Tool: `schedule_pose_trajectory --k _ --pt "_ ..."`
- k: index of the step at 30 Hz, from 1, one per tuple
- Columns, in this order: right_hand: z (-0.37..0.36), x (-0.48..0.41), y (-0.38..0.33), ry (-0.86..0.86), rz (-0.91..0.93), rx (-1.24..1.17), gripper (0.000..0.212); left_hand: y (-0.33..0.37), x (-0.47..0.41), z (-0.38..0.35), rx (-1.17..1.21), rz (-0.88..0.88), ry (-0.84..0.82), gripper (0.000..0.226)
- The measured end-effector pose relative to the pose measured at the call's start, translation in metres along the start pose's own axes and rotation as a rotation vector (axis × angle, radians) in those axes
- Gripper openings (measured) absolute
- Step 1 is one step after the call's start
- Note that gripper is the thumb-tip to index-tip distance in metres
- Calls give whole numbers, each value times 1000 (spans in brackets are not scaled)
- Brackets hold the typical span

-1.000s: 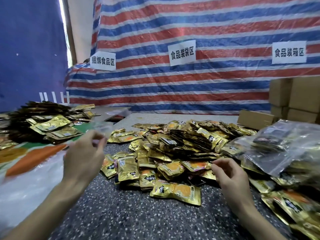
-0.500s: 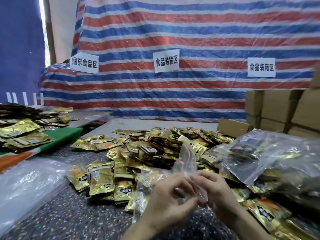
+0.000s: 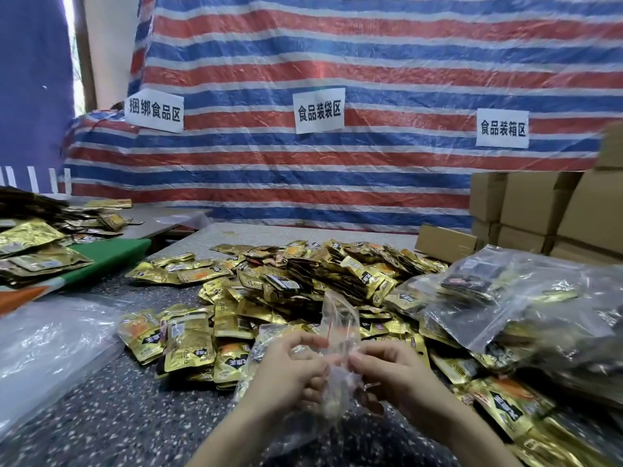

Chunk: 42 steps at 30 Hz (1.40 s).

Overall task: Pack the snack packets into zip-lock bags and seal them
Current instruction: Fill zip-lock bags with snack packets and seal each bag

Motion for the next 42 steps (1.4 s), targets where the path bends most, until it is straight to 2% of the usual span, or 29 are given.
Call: schedule_pose_trajectory --k 2,3,5,7,10,14,17,20,23,24,25,29,32,34,36,39,42 --pt "3 0 -2 40 20 -16 28 2 -3 6 -23 -35 11 13" --pt "6 0 -4 82 40 -35 29 6 -3 11 -34 -60 42 16" --pt "14 0 -8 199 97 -108 30 22 -3 24 -20 -140 141 20" --pt "21 1 -11 288 154 -217 26 44 -3 36 -16 -248 223 11" --pt "21 3 -15 287 208 -362 30 75 -7 38 -71 -424 268 12" --pt "11 2 -24 236 233 -353 51 100 -17 16 -271 -651 220 29" --pt "21 -4 -42 335 292 -344 50 91 -30 6 -341 -647 131 40" --pt "51 -14 -77 587 431 -156 48 69 -38 13 -267 -570 107 37" --pt "81 -46 -109 770 436 139 26 52 -42 21 -155 -472 120 31" --pt "89 -64 -114 778 387 262 15 49 -41 22 -131 -461 123 30" --pt "98 -82 -113 776 314 397 14 48 -41 21 -112 -456 120 29" --pt "124 -134 -79 688 -60 1028 31 46 -38 18 -64 -449 86 26" --pt "136 -145 -47 661 -309 1319 35 45 -38 16 -70 -457 65 30" --pt "137 -149 -35 637 -412 1381 49 47 -37 17 -76 -470 65 30" --pt "135 -151 -33 661 -418 1371 50 49 -36 21 -86 -484 100 28" --pt "131 -149 -38 734 -323 1243 41 50 -33 25 -105 -485 176 28" --pt "119 -145 -53 785 -130 1071 21 49 -30 27 -110 -487 257 31"
Point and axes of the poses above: each hand's wrist, its own x-axis away from the middle knuckle, its own z-axis out of the back of the hand, y = z × x, the point moved 5 cm from there along -x, towards the middle knuckle, and after that the axes turned 6 degrees about -x, right-handed, at the moved point
